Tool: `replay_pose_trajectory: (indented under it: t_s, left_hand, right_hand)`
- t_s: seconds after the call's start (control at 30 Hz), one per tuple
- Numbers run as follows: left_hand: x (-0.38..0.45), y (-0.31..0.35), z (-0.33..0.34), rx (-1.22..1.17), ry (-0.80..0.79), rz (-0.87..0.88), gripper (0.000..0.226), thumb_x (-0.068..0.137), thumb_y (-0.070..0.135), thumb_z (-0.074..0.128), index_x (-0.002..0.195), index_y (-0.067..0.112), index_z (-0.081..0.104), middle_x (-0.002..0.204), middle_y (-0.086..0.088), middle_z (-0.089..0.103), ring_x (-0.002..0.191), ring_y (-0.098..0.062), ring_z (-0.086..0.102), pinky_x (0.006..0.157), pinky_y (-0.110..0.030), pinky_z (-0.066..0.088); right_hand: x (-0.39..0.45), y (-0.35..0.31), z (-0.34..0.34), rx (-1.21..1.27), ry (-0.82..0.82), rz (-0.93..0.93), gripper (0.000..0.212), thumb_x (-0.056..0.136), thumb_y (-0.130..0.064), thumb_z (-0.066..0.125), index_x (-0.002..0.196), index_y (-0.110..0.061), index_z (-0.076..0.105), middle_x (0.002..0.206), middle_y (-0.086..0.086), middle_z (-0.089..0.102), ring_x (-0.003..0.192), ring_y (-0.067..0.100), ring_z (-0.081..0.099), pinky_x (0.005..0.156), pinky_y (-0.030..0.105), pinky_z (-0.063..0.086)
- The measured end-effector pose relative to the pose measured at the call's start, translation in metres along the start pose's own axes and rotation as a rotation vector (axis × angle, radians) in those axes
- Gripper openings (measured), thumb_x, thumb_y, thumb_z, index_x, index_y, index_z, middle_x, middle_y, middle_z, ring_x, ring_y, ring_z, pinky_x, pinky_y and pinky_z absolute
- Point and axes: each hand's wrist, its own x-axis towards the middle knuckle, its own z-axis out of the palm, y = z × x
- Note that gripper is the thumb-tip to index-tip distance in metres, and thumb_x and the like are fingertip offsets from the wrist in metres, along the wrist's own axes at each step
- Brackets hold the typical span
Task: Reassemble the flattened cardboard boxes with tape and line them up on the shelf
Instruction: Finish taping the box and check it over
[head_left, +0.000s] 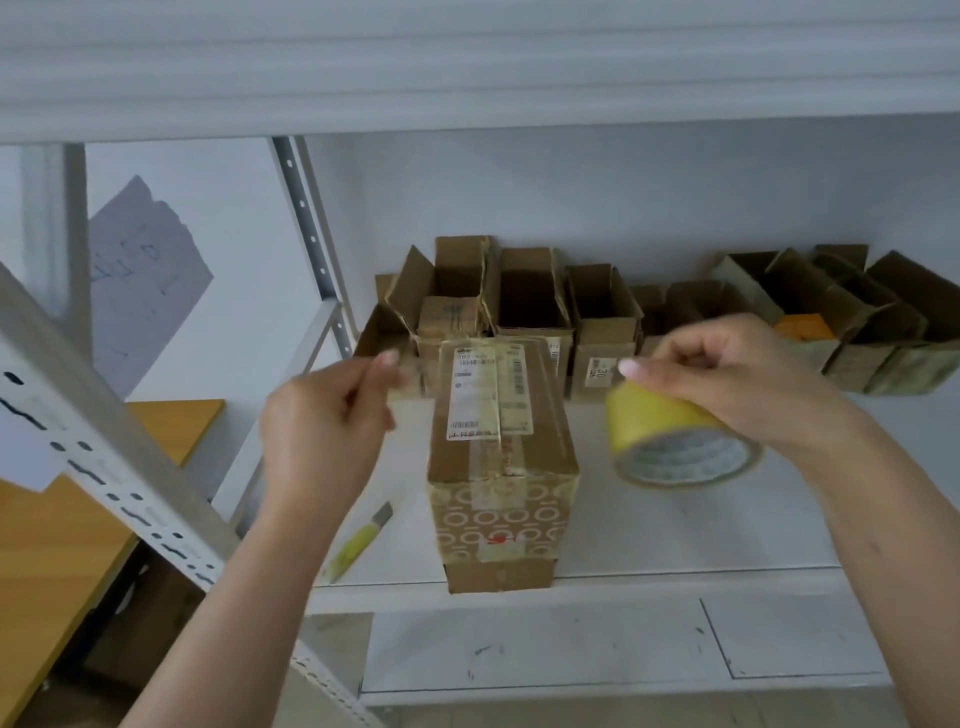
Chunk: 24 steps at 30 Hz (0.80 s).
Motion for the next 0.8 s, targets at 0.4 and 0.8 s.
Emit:
replay_pose_trajectory:
  t_s: [0.4, 0.8]
  left_hand:
    - [-0.037, -0.034, 0.002, 0.013, -0.087, -0.109, 0.039, 0.093, 0.038, 0.055, 0.073, 0.010, 0.075, 0.053, 0.012, 0.062, 0.048, -0.011, 0.060, 0.059, -0.036, 0.055]
    - [-0.072, -0.043, 0.046, -0.245, -0.112, -0.243, 0.030, 0.101, 0.022, 0.050, 0.094, 0.044, 0.069, 0.060, 0.018, 0.066, 0.055, 0.000, 0.062, 0.053, -0.011, 0.048]
  right_hand:
    - [-0.002, 0.049, 0.026, -0.016, -0.092, 0.189, 0.052, 0.048, -0.073, 0.067, 0.065, -0.024, 0.073, 0.064, 0.000, 0.069, 0.063, 0.013, 0.066, 0.065, 0.031, 0.050]
    - [-0.009, 0.081, 0.070, 0.156, -0.116, 0.218, 0.050, 0.058, -0.063, 0.067, 0.067, -0.014, 0.071, 0.069, 0.015, 0.066, 0.063, 0.020, 0.061, 0.064, 0.033, 0.046]
